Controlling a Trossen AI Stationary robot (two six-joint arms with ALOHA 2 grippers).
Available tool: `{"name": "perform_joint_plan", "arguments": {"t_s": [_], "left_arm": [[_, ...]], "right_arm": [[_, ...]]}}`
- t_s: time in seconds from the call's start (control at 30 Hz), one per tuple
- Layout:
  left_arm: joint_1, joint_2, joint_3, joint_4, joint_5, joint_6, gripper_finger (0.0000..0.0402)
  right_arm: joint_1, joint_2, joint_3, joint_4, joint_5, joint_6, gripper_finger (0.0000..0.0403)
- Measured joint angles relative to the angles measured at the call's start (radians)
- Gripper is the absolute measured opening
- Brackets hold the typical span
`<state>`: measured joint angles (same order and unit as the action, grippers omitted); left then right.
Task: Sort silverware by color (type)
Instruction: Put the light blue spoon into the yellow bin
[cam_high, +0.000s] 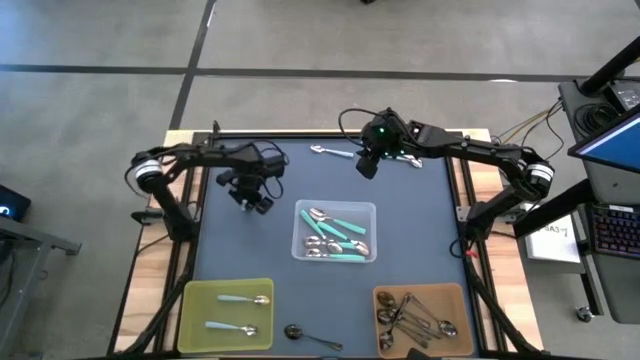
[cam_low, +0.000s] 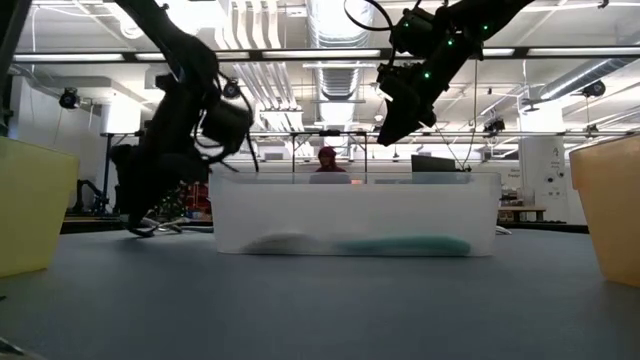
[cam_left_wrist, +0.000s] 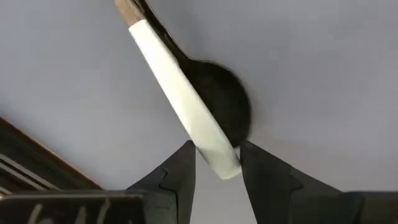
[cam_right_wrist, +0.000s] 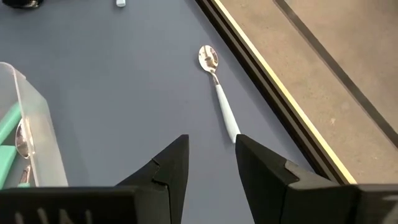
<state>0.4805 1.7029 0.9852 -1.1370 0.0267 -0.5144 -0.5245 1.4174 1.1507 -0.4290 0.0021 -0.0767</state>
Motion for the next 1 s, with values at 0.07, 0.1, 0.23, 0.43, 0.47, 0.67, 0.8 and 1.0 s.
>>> {"name": "perform_joint_plan", "arguments": {"t_s": [0.07,0.1,0.23,0.43,0.47,0.67,0.8,1.0], "left_arm": [[-0.011,-0.042,0.000,0.005,-0.004,-0.024,0.0107],[-0.011,-0.062,-0.001,0.011,-0.014,-0.039,0.0107],[0.011,-0.114,-0.018,0.074,-0.073,-0.108,0.0107],[0.049,-0.097,-0.078,0.228,-0.080,-0.118,0.0107],[0.056,-0.084,-0.088,0.243,-0.083,-0.119,0.0107],[0.065,-0.060,-0.122,0.278,-0.160,-0.196,0.0107],[0.050,-0.083,-0.123,0.315,-0.169,-0.193,0.0107],[0.051,-0.103,-0.132,0.299,-0.221,-0.191,0.0107]], "right_arm": [[0.000,0.000,0.000,0.000,0.000,-0.004,0.0123],[0.000,0.000,0.000,0.000,0.000,-0.004,0.0123],[0.000,0.000,0.000,0.000,0.000,-0.012,0.0123],[0.000,0.000,0.000,0.000,-0.001,-0.013,0.0123],[0.000,0.000,0.000,0.000,-0.001,-0.008,0.0123],[0.000,0.000,0.000,-0.003,-0.002,0.034,0.0123],[0.000,0.000,0.000,-0.003,-0.002,0.040,0.0123],[0.000,0.000,0.000,-0.003,-0.002,0.043,0.0123]]}}
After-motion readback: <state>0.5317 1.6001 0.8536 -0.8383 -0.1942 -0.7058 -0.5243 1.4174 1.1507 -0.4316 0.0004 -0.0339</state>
